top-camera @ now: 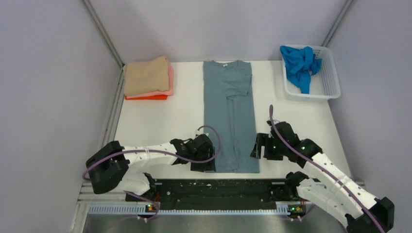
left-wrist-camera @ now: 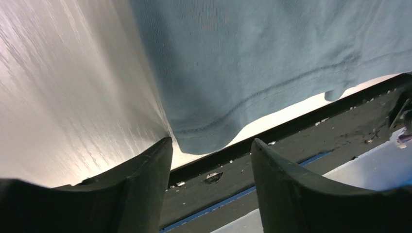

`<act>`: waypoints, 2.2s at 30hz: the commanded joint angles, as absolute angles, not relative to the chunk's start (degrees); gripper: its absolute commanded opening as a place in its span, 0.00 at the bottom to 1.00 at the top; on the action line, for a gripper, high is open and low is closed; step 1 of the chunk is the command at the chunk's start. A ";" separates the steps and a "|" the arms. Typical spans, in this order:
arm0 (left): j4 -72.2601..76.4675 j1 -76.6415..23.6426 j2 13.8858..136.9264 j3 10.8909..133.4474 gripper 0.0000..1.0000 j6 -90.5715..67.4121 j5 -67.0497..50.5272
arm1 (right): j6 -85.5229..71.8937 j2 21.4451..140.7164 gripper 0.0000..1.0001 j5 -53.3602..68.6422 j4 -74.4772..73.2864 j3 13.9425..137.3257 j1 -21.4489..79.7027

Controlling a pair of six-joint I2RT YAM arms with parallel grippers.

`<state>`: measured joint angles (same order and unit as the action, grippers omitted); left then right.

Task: Fold and stack the t-shirts
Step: Grab the bottom of the folded rectangular tshirt with both arms, then fold the folded rectangular tshirt in 1/3 of the way

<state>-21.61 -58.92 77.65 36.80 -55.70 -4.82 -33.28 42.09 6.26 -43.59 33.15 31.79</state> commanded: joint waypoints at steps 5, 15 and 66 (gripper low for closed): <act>-29.58 -60.89 81.32 37.42 0.50 -60.25 2.94 | -42.42 42.07 0.69 5.60 -50.13 27.60 33.50; -28.61 -60.81 84.88 39.18 0.09 -60.48 4.49 | -45.83 47.98 0.58 5.54 -39.37 21.48 37.74; -24.62 -31.34 103.72 78.71 0.00 -35.58 2.64 | -32.37 80.58 0.00 -0.28 6.23 49.23 19.13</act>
<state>-22.52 -33.01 101.56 73.63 -38.59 2.07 -34.52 76.88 -2.66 0.12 44.86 21.32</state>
